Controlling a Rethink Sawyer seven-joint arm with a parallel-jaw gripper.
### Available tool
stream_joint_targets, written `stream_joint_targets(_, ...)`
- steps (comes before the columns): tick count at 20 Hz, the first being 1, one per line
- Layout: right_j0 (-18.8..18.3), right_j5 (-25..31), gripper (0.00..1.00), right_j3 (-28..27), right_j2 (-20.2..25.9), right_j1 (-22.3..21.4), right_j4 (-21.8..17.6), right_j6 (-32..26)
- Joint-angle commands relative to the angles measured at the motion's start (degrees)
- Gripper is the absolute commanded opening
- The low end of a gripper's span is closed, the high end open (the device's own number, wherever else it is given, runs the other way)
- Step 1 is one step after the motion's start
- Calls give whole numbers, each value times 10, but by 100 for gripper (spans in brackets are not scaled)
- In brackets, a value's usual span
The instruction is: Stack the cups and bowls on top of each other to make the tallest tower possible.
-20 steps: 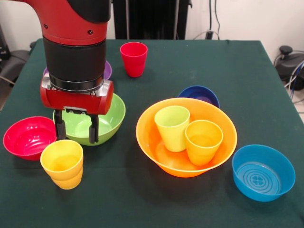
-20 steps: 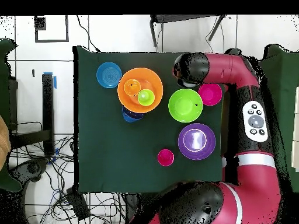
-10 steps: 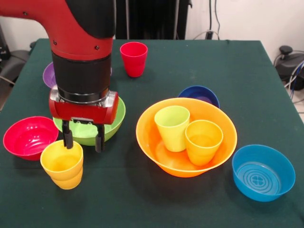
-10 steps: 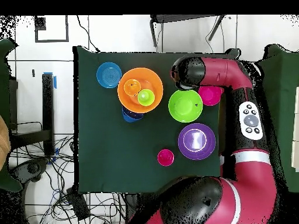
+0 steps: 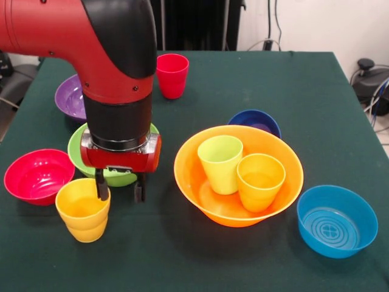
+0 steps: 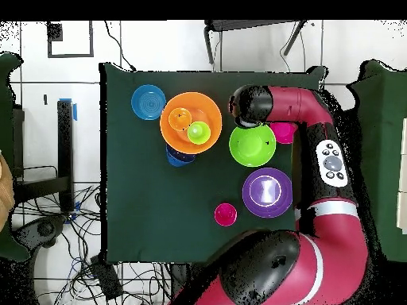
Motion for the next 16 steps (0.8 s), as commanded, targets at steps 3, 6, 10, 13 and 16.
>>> stream_joint_targets(3,20,-8,100,-16,8,28,-44,-106)
stream_joint_targets(6,24,-10,100,-28,2,32,-53,-104)
stream_joint_targets(10,25,-21,100,-29,-4,33,-61,-101)
stream_joint_targets(13,19,-30,100,-19,-6,26,-64,-107)
stream_joint_targets(16,17,-31,100,-16,-6,22,-68,-106)
